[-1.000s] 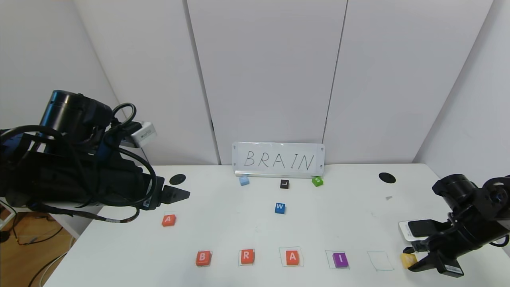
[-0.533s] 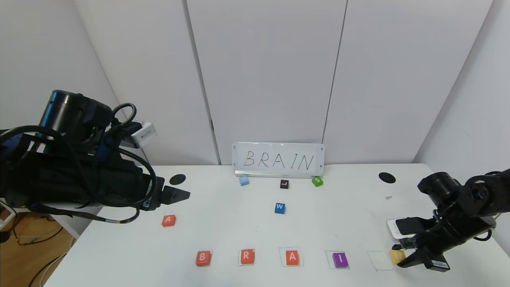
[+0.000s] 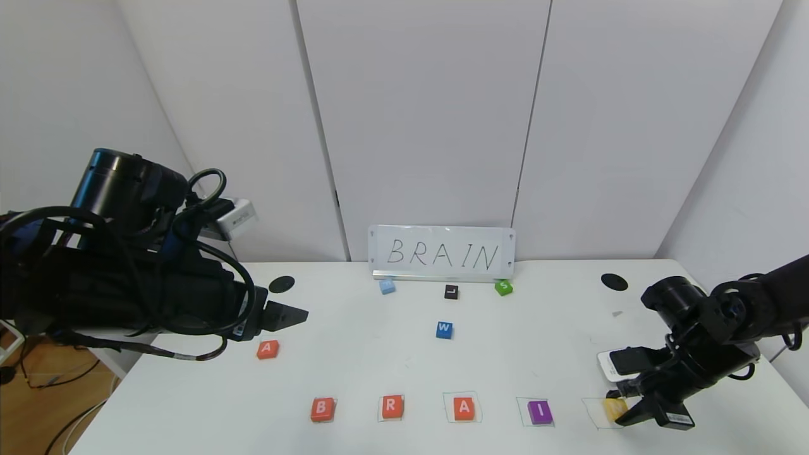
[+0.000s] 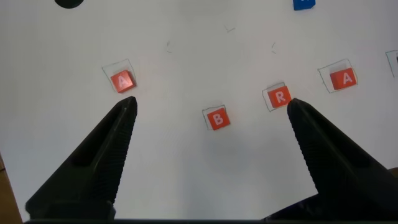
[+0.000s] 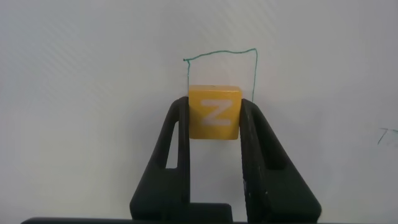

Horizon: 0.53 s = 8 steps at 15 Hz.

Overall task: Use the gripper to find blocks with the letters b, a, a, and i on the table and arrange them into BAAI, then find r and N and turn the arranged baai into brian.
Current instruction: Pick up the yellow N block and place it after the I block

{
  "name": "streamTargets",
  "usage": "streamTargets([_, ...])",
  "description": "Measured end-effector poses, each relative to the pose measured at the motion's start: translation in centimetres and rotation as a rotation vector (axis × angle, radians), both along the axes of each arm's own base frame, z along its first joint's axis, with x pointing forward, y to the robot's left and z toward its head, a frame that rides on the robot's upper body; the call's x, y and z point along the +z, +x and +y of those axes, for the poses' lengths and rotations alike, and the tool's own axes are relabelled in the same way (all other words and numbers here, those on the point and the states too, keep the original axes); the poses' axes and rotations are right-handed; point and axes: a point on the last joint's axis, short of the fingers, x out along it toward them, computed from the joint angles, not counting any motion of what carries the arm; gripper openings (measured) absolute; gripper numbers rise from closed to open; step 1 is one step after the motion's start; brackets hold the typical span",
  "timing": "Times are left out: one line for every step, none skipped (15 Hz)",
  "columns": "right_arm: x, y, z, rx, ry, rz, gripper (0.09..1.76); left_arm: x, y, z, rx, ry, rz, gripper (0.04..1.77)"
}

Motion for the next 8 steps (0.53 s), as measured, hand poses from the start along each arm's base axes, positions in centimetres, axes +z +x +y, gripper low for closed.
streamTargets([-0.2, 0.13, 0.1, 0.003, 0.0, 0.004, 0.53, 0.0, 0.0, -0.01, 0.0, 0.0, 0.0, 1.72])
streamTargets([-0.4, 0.22, 0.25, 0.008, 0.0, 0.009, 0.53, -0.02, -0.01, -0.01, -0.001, 0.0, 0.001, 1.72])
streamTargets([-0.57, 0.27, 0.31, 0.01, 0.0, 0.014, 0.53, -0.03, -0.05, -0.11, -0.005, 0.001, 0.002, 1.72])
streamTargets([-0.68, 0.29, 0.35, 0.011, 0.0, 0.017, 0.53, -0.04, -0.08, -0.18, -0.008, 0.001, 0.003, 1.72])
streamTargets([-0.79, 0.33, 0.35, 0.011, 0.0, 0.02, 0.53, -0.08, -0.11, -0.27, -0.011, 0.001, 0.003, 1.72])
streamTargets([-0.93, 0.39, 0.35, 0.011, -0.001, 0.023, 0.53, -0.16, -0.14, -0.3, -0.012, 0.002, 0.005, 1.72])
streamTargets([-1.06, 0.43, 0.35, 0.011, -0.001, 0.026, 0.53, -0.18, -0.14, -0.31, -0.013, 0.002, 0.004, 1.72])
streamTargets([-1.17, 0.45, 0.37, 0.011, 0.0, 0.029, 0.53, -0.23, -0.15, -0.32, -0.013, 0.003, 0.007, 1.72])
